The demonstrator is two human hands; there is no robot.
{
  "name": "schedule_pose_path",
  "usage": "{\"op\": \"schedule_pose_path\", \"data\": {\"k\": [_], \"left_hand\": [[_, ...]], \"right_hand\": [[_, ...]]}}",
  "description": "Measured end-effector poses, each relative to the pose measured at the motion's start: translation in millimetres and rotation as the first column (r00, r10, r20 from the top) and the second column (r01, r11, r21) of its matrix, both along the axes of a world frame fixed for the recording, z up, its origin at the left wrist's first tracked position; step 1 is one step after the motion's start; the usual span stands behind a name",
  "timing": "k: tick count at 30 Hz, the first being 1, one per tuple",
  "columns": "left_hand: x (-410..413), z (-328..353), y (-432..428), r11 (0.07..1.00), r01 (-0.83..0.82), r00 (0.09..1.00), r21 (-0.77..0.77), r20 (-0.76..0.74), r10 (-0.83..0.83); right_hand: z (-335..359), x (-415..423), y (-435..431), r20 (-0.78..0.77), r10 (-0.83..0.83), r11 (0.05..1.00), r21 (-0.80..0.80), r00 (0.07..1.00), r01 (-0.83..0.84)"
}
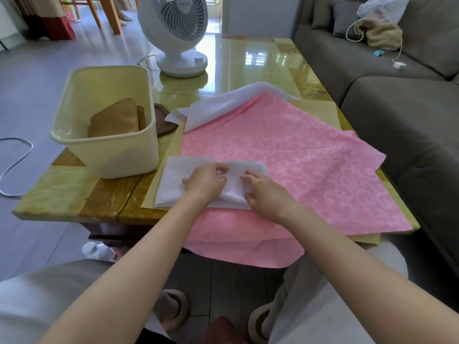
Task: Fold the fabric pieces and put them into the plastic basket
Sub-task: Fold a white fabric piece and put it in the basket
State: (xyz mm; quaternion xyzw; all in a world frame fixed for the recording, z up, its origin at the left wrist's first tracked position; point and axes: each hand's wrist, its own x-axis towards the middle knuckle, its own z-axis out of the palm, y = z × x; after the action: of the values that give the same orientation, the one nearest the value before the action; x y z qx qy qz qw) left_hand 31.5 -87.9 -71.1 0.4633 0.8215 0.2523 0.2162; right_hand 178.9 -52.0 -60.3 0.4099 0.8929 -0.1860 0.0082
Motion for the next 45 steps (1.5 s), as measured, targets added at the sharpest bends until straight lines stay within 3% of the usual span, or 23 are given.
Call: {"op": "schedule_pose_path", "data": {"k": [5,9,15,20,25,27,30,32,34,36,39,42,45], "left_hand": [[0.2,0.0,-6.4,0.995,0.092,0.989,-0.038,-0.112,-0.095],[-0.9,1.2,-19.3,0.988,0.097,0.992,0.120,-0.093,-0.086],[-12.7,-9.3,-49.1,0.988,0.154,0.934,0.027,-0.331,-0.136],[-23.6,-13.8,-61.7,0.974,0.159,0.977,0.160,-0.169,-0.131],[-47.1,-11.0,-77.4,0.977,-0.124,0.949,0.176,-0.266,0.168],[-54.9,-8.9,-81.3,0.968,-0.227,0.952,0.105,-0.185,0.244],[-64.3,-5.0,-83.7,0.964,-0.262,0.964,0.033,0.053,0.260],[-67.4,0.0,-83.7,0.969,-0.245,0.960,-0.038,0.130,0.248],[-67.4,5.4,-84.1,0.976,-0.210,0.972,-0.052,0.097,0.214],[-61.4,13.7,-83.4,0.973,-0.226,0.967,0.041,0.127,0.219],[-39.2,34.4,-78.6,0.929,-0.218,0.966,0.299,0.204,0.161],[-6.7,57.3,-71.4,0.886,-0.118,0.966,0.450,0.258,-0.003],[20.8,62.1,-58.7,0.895,-0.003,0.955,0.446,0.268,-0.130]], "right_hand": [[-3.6,-5.9,1.0,0.075,0.018,1.000,-0.019,0.997,-0.017],[-3.7,-10.7,-1.0,0.080,0.029,0.999,0.021,0.996,-0.031],[-8.7,-30.1,-26.7,-0.144,0.098,0.995,0.039,0.985,-0.093],[-14.5,-43.2,-55.2,-0.127,0.208,0.978,0.056,0.970,-0.202],[-21.2,-52.4,-67.0,0.088,0.252,0.961,0.094,0.964,-0.260],[-23.2,-54.2,-66.9,0.126,0.234,0.964,0.101,0.964,-0.247],[-21.9,-56.2,-66.8,0.122,0.219,0.970,0.080,0.968,-0.229],[-22.5,-57.9,-64.7,0.063,0.207,0.976,0.059,0.976,-0.211],[-17.6,-59.3,-63.4,-0.031,0.152,0.988,0.000,0.988,-0.152],[-7.2,-57.3,-62.1,-0.123,0.088,0.991,-0.086,0.989,-0.099],[8.9,-54.7,-55.2,-0.288,-0.004,0.984,-0.173,0.958,-0.048],[21.7,-46.4,-47.3,-0.593,-0.193,0.959,-0.284,0.782,0.021],[32.0,-19.6,-34.1,-0.679,-0.344,0.931,-0.334,0.648,0.144]]}}
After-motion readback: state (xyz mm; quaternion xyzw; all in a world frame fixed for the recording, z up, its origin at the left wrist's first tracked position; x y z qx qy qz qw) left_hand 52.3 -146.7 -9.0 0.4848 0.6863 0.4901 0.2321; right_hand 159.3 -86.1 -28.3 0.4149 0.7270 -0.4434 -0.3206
